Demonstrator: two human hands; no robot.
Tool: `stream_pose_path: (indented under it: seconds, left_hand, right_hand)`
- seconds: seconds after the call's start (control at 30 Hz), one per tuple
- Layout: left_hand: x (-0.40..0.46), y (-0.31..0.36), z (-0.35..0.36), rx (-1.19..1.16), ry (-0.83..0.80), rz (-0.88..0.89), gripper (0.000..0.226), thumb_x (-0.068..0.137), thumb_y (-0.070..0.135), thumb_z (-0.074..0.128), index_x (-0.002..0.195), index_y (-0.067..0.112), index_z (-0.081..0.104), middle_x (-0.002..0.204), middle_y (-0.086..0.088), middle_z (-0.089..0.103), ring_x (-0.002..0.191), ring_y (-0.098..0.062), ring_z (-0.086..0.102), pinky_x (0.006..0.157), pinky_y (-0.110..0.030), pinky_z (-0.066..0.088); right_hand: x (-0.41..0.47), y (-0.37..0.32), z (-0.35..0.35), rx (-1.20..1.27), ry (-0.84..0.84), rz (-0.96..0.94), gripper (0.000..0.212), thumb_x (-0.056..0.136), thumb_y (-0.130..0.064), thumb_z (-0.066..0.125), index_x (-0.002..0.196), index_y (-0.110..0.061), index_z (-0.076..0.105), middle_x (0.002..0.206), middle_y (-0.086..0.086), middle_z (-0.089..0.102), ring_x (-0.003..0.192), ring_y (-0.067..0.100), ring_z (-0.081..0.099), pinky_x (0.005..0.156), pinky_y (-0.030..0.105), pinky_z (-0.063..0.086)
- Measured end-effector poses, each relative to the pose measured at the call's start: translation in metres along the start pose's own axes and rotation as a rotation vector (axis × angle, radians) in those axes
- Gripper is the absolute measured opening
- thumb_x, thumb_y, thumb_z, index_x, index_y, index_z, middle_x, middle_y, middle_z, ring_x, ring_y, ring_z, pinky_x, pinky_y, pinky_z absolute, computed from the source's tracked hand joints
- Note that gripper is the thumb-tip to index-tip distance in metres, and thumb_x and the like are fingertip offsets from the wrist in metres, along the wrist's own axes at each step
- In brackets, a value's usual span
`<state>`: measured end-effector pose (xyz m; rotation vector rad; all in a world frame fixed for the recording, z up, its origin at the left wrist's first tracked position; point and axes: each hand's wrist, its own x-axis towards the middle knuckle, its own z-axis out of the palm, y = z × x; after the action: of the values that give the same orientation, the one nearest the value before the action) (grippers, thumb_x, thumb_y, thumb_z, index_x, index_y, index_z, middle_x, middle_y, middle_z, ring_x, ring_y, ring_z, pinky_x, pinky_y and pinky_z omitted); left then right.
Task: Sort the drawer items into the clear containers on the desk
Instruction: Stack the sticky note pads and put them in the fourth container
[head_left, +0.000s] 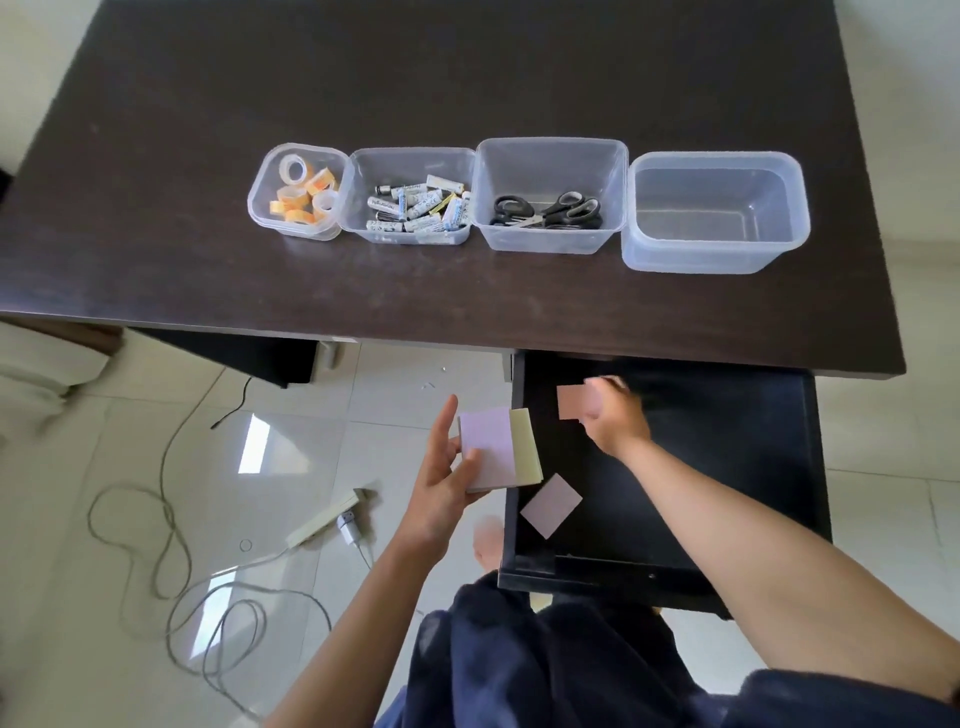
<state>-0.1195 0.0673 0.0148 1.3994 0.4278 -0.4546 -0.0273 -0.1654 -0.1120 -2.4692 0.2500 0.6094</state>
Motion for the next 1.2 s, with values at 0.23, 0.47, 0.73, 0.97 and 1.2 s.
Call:
stream_pose_path:
  seconds: [0.23,0.47,0.73,0.97,1.2]
  left_hand:
    - [0.000,-0.004,0.000,0.026,0.026,0.002,0.059,0.098,0.021,0.047,0.140,0.052,0.022,0.127,-0.008,0.052,0.116,-0.023,0.054,0.085,-0.030,0.056]
    - [-0.002,-0.008,0.006,0.015,0.003,-0.009,0.057,0.096,0.024,0.049,0.135,0.056,0.024,0.126,-0.009,0.052,0.115,-0.025,0.054,0.081,-0.029,0.056]
    - [0.001,0.000,0.018,0.028,-0.051,0.018,0.062,0.098,0.017,0.047,0.138,0.053,0.017,0.124,-0.015,0.053,0.113,-0.028,0.056,0.083,-0.031,0.054]
    - [0.000,0.015,0.035,0.012,-0.159,0.081,0.067,0.098,0.010,0.046,0.144,0.045,0.011,0.127,-0.019,0.053,0.099,-0.018,0.064,0.073,-0.023,0.056]
    - [-0.001,0.021,0.037,-0.013,-0.188,0.103,0.056,0.098,0.013,0.045,0.142,0.040,0.024,0.121,-0.013,0.054,0.097,-0.014,0.067,0.075,-0.026,0.056]
  right_hand:
    - [-0.010,0.004,-0.001,-0.221,0.125,0.154,0.048,0.067,-0.041,0.080,0.104,-0.021,0.059,0.105,0.002,0.059,0.102,0.029,0.052,0.080,0.036,0.043]
    - [-0.049,0.013,-0.008,0.251,-0.021,0.178,0.012,0.083,-0.020,0.068,0.085,-0.009,0.063,0.083,0.003,0.065,0.081,0.023,0.061,0.067,0.035,0.050]
    - [-0.127,-0.039,-0.073,0.795,0.156,0.031,0.058,0.075,-0.011,0.078,0.124,-0.023,0.048,0.087,0.005,0.071,0.078,0.019,0.070,0.071,0.036,0.060]
    - [-0.161,-0.083,-0.090,0.675,0.127,-0.163,0.053,0.072,-0.012,0.080,0.113,-0.032,0.055,0.088,-0.001,0.066,0.069,0.014,0.068,0.058,0.024,0.056]
    - [-0.156,-0.092,-0.076,0.556,0.221,-0.234,0.051,0.071,-0.018,0.081,0.107,-0.040,0.052,0.078,-0.008,0.065,0.070,0.005,0.062,0.061,0.014,0.050]
